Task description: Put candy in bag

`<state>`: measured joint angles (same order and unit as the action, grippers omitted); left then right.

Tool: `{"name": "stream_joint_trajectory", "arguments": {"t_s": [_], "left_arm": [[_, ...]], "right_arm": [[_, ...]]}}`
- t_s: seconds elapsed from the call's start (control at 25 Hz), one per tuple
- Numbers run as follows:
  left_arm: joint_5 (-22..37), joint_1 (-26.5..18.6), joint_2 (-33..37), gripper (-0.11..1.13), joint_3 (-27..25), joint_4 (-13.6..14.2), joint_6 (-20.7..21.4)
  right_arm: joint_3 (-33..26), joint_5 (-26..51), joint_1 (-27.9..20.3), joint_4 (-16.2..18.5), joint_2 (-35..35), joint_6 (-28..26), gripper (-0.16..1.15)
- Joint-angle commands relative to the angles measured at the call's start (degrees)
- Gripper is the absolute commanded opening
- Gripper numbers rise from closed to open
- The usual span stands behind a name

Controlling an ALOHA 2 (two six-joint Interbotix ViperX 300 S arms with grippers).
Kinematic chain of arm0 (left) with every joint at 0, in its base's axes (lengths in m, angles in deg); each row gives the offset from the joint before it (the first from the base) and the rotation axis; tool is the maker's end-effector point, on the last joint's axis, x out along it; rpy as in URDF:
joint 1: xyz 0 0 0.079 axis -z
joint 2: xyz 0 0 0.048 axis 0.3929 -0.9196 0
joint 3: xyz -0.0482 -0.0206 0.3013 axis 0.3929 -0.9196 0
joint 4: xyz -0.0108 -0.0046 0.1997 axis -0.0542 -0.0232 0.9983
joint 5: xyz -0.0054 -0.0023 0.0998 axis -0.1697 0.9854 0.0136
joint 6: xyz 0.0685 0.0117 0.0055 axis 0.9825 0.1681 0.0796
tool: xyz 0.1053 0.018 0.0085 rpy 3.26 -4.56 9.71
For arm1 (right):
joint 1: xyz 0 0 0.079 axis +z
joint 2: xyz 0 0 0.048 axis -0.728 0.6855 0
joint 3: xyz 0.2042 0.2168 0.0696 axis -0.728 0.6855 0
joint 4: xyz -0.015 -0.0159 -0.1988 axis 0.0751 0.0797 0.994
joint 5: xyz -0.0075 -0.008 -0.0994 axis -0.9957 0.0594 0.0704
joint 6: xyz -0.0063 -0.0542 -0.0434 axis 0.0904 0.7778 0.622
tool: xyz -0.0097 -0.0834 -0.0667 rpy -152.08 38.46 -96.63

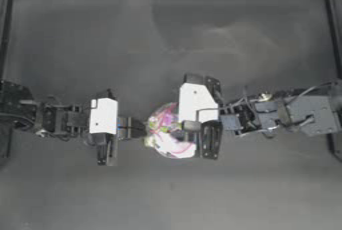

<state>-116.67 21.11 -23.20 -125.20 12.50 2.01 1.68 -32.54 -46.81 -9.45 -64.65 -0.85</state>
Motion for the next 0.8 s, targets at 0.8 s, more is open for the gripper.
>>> {"name": "stream_joint_trajectory", "arguments": {"t_s": [0.8], "left_arm": [[-0.4, -0.3, 2.0, 0.05, 0.3, 0.1, 0.3]], "right_arm": [[1.6, 0.6, 1.4, 0.1, -13.4, -0.4, 0.94]]}}
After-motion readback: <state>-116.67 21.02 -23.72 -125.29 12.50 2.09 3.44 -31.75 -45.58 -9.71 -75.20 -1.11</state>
